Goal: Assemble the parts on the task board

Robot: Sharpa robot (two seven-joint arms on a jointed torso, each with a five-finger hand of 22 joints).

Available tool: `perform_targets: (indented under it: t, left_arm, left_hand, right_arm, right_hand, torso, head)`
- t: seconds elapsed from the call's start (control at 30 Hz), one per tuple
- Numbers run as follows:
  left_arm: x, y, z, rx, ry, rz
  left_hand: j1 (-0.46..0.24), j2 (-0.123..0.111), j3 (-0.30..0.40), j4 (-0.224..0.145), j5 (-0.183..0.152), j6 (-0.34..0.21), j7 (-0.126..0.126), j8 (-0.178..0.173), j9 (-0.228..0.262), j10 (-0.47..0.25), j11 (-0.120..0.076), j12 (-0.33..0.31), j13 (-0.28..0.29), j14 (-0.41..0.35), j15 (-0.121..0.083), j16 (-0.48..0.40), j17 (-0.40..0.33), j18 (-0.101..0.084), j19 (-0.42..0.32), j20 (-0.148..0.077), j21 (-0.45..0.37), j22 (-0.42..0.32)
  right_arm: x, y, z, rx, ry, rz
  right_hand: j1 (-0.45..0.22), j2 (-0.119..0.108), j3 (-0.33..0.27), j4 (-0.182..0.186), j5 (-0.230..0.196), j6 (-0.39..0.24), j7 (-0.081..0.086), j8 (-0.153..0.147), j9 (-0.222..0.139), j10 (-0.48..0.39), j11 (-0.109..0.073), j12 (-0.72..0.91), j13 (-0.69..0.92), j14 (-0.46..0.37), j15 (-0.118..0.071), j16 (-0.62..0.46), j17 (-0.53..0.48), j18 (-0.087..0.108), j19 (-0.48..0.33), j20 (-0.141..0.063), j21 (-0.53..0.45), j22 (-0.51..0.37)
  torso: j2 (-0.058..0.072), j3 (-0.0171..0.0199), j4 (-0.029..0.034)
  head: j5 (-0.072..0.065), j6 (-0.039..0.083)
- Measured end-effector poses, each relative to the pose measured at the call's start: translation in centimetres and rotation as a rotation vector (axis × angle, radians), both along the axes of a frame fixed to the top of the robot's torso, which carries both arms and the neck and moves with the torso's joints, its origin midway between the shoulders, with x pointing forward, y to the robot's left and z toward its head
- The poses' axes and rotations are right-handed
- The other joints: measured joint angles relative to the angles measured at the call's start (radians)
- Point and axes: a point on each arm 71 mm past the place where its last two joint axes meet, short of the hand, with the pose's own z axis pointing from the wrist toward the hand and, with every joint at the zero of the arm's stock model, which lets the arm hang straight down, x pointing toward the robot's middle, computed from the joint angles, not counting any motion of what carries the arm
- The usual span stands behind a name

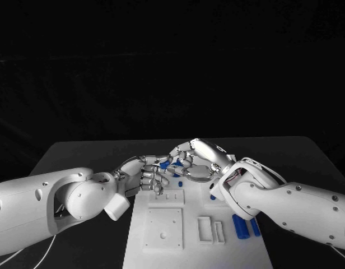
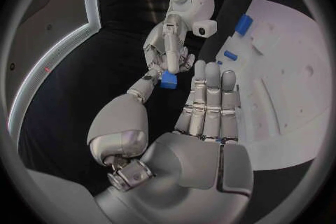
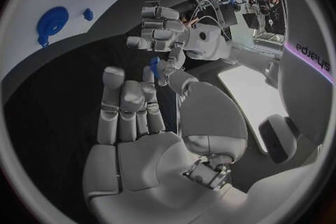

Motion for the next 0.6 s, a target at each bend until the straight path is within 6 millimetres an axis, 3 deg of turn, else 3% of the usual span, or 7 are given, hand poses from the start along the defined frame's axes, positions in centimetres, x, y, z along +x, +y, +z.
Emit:
perform_targets:
  t: [0.17, 0.33, 0.6]
  left_arm:
    - [0.08, 0.02, -0.03, 0.003, 0.0, 0.003]
    - [0.17, 0.14, -0.05, 0.006, -0.001, 0.008]
    - [0.39, 0.41, -0.03, 0.011, -0.014, 0.023]
  left_hand:
    - [-0.01, -0.01, -0.014, -0.006, 0.0, -0.006, 0.001, 0.0, 0.0, -0.008, 0.003, 0.0, 0.0, -0.006, 0.006, -0.007, -0.003, -0.003, -0.006, 0.002, -0.008, -0.005]
    - [-0.019, -0.019, -0.031, -0.006, 0.0, -0.011, 0.001, 0.0, 0.0, -0.013, 0.006, 0.0, 0.0, -0.013, 0.006, -0.009, -0.005, 0.011, -0.011, 0.004, -0.014, -0.009]
    - [-0.042, -0.033, -0.06, -0.018, 0.0, -0.014, 0.0, 0.0, 0.0, -0.022, 0.007, 0.0, 0.0, -0.016, 0.009, -0.013, -0.007, 0.011, -0.018, 0.004, -0.017, -0.016]
  right_arm:
    - [0.26, -0.31, -0.18, 0.005, 0.035, -0.011]
    - [0.44, -0.46, -0.4, 0.004, 0.072, -0.017]
    - [0.68, -0.88, -0.74, 0.01, 0.134, -0.028]
  right_hand:
    - [-0.001, -0.001, 0.0, 0.0, 0.0, 0.0, 0.0, 0.001, 0.001, 0.0, 0.0, 0.0, 0.0, 0.0, 0.0, 0.0, 0.001, 0.0, 0.0, 0.0, 0.0, 0.0]
    - [-0.001, -0.001, 0.003, -0.003, 0.0, 0.0, 0.0, 0.001, 0.001, 0.0, 0.0, 0.0, 0.001, 0.0, 0.0, 0.0, 0.002, 0.0, 0.0, 0.0, 0.0, 0.0]
    - [-0.005, 0.006, 0.006, -0.006, 0.0, 0.0, 0.0, 0.0, 0.001, 0.0, 0.0, 0.0, 0.001, 0.002, 0.002, 0.0, 0.002, 0.0, 0.0, 0.0, 0.0, 0.0]
  torso:
    - [0.0, -0.0006, 0.0001]
    - [0.0, -0.0012, 0.0]
    - [0.0, -0.0012, 0.0]
  head:
    - [-0.002, 0.0]
    - [-0.003, 0.0]
    - [-0.005, -0.002]
